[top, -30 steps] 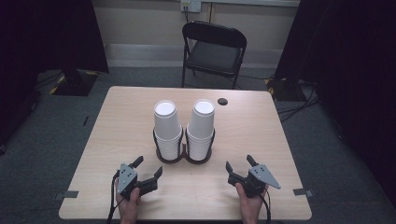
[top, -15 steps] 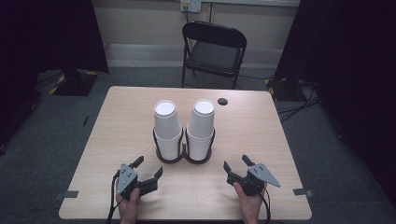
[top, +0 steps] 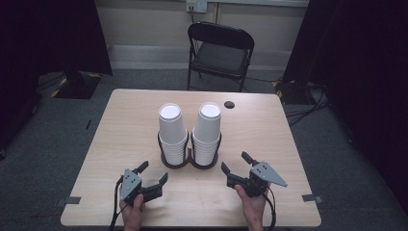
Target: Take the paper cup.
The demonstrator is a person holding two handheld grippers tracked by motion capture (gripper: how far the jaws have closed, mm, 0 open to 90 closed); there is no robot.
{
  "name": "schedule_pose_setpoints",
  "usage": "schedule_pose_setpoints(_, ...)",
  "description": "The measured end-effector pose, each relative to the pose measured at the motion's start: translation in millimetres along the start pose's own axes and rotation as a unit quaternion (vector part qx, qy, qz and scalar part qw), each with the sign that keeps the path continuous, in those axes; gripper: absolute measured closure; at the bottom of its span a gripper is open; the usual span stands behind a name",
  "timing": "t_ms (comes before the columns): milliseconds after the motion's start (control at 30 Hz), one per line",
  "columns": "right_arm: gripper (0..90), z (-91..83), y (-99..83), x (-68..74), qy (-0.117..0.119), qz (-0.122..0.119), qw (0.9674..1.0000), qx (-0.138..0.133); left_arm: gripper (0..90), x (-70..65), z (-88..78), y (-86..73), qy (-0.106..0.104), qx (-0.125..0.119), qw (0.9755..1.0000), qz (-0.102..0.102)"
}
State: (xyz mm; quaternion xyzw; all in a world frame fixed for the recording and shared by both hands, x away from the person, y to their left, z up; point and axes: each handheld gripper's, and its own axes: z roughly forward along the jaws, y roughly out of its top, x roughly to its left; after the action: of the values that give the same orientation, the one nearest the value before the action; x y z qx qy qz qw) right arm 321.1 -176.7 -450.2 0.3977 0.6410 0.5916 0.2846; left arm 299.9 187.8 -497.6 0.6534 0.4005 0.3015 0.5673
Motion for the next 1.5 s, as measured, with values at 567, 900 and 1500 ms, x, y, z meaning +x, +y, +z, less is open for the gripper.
schedule_pose_setpoints(567,13.2,28.9,57.3,7.6,0.055,-0.025,0.9981,-0.011,16.3,-0.8,1.2,0.5,0.001,0.008,1.0000,0.002)
schedule_pose_setpoints(900,12.9,52.6,87.1,10.9,0.072,-0.050,0.9961,-0.004,16.4,-0.6,-0.1,0.0,-0.002,0.001,1.0000,0.001)
schedule_pose_setpoints(1500,12.8,108.0,112.5,11.6,0.092,-0.047,0.9944,0.022,16.4,-1.0,0.6,0.2,0.000,0.005,1.0000,0.002)
